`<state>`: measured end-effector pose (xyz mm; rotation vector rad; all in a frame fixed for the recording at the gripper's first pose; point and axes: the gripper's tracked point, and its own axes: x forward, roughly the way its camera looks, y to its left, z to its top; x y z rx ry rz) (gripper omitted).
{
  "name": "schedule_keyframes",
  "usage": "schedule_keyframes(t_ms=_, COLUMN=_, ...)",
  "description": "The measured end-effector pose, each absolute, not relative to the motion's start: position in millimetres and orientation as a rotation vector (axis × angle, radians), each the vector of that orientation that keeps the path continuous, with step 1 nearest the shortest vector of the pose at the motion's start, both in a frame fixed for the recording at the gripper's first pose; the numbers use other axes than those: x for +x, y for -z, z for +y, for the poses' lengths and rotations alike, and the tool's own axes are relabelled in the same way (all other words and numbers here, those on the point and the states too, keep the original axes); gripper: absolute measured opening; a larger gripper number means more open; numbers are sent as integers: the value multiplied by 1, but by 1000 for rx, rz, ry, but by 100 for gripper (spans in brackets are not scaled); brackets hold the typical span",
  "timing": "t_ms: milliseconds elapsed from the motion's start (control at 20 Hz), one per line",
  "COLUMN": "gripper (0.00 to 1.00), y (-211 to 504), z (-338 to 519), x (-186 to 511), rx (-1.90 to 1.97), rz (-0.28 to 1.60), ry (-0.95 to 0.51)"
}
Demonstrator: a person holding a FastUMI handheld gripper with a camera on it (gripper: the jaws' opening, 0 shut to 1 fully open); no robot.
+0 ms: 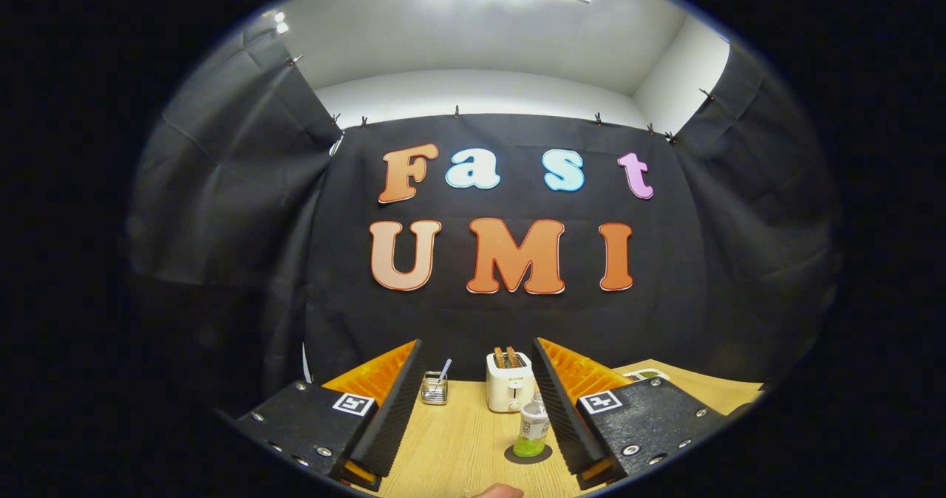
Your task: Take the bottle from table, then pour the juice into the cup, finally place the bottle on the coaster
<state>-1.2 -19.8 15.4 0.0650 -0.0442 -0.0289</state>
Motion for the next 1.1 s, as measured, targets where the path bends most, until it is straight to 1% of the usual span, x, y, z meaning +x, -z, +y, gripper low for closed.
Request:
schedule_keyframes(t_ms=200, gripper=85, y=-13, z=-12, x=-2, rx=115, rz=-44, ry=-15)
schedule_keyframes(t_ms=550, gripper=85, y=-5, z=-5, x=-1, rx=121, rz=-15, ry=-35)
schedule_keyframes(t_ms=950, gripper=86, y=10, z=-5, x=5, rx=102, rz=21, ry=-40)
schedule_keyframes(t_ms=1100, gripper=86, y=17, z=-17, x=7, rx=88, rz=43, ry=-8)
